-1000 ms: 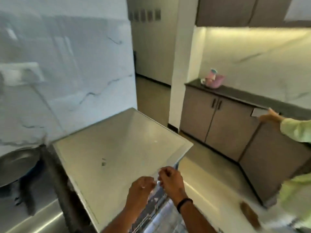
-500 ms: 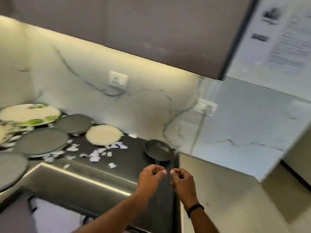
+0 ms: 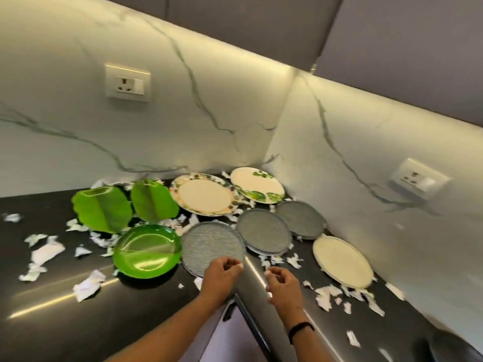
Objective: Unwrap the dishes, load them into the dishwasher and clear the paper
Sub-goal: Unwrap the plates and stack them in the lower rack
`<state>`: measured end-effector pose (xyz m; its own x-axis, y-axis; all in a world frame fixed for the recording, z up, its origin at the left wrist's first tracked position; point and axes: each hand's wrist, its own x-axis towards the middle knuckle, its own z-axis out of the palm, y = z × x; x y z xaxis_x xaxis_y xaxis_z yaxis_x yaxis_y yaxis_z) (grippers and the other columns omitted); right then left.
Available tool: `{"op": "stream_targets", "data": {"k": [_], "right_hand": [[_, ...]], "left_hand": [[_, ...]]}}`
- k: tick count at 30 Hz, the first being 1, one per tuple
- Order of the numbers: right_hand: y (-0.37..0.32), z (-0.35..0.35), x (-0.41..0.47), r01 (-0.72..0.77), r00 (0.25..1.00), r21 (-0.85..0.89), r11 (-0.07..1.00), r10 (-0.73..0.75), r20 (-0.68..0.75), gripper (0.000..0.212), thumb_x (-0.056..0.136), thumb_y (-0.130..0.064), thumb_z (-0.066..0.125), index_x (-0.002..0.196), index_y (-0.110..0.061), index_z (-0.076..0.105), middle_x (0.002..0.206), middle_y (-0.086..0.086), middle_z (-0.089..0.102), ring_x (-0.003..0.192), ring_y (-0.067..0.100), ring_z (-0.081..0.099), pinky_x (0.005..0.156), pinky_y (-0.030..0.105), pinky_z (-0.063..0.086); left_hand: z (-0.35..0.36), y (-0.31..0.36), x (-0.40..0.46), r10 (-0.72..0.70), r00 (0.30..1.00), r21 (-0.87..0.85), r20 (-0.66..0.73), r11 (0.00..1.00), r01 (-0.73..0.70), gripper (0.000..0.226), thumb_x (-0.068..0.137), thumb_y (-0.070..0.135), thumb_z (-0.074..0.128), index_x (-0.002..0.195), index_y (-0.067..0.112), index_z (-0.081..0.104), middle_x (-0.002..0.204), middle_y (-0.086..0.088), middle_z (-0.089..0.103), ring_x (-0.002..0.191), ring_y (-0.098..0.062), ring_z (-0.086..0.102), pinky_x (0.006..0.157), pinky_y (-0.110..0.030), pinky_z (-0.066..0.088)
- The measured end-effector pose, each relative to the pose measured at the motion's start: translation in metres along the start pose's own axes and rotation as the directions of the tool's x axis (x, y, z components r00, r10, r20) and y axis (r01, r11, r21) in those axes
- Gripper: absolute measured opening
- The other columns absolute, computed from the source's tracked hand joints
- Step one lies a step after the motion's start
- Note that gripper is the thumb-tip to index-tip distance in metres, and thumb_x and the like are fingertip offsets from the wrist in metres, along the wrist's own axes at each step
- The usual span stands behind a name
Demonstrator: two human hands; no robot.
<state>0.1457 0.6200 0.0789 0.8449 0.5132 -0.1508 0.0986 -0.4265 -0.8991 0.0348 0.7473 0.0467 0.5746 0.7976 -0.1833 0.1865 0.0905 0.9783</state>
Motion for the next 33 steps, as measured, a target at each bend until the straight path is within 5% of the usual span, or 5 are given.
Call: {"op": "stream_targets", "data": {"k": [10,18,22,27,33], "right_hand": [[-0.006,0.098,0.052,0.024,0.981,-0.191,0.981,0.014,0.193,0.010,0.093,-0.020,0.067,0.102,-0.015,0.067,0.095,0.004,0.070,0.087,0.018,0.066,0.071,0.026,0.050],[-0.004,0.096,0.107,-0.018,1.000,-0.440,0.898,0.026,0.012,0.037,0.090,-0.027,0.069,0.123,-0.014,0.060,0.122,0.015,0.057,0.112,0.029,0.049,0.093,0.039,0.041],[-0.001,0.096,0.125,-0.046,0.994,-0.411,0.910,0.082,0.071,0.044,0.091,-0.022,0.066,0.131,-0.010,0.054,0.105,0.007,0.058,0.096,0.025,0.055,0.087,0.037,0.048],[0.000,0.097,0.138,-0.064,0.988,-0.411,0.909,0.117,0.104,0.038,0.093,-0.017,0.063,0.127,-0.012,0.048,0.080,-0.003,0.057,0.069,0.011,0.054,0.054,0.026,0.037],[0.009,0.096,0.150,-0.188,0.975,-0.304,0.934,0.214,0.056,0.025,0.087,-0.013,0.067,0.108,-0.014,0.053,0.078,-0.002,0.060,0.070,0.017,0.058,0.062,0.030,0.042]], "left_hand": [[-0.068,-0.026,0.024,-0.088,0.968,-0.003,-0.235,0.996,0.090,0.007,0.090,0.023,0.072,0.096,0.018,0.071,0.089,0.003,0.071,0.084,-0.013,0.067,0.075,-0.030,0.054],[-0.053,-0.017,0.052,0.109,0.985,0.542,-0.137,0.840,-0.017,0.042,0.096,0.043,0.058,0.133,0.022,0.059,0.132,0.004,0.058,0.127,-0.013,0.049,0.104,-0.027,0.040],[-0.040,-0.023,0.067,0.011,1.000,0.775,-0.018,0.632,0.008,0.048,0.095,0.049,0.050,0.131,0.018,0.054,0.132,-0.005,0.056,0.127,-0.026,0.047,0.104,-0.037,0.042],[-0.026,-0.037,0.065,-0.023,0.999,0.925,0.039,0.378,-0.027,0.056,0.098,0.046,0.045,0.139,0.009,0.047,0.157,-0.020,0.032,0.146,-0.033,0.028,0.120,-0.041,0.029],[-0.026,-0.036,0.065,0.051,0.998,0.893,-0.024,0.449,-0.002,0.050,0.098,0.050,0.042,0.134,0.016,0.052,0.151,-0.010,0.042,0.139,-0.025,0.036,0.111,-0.035,0.039]]}}
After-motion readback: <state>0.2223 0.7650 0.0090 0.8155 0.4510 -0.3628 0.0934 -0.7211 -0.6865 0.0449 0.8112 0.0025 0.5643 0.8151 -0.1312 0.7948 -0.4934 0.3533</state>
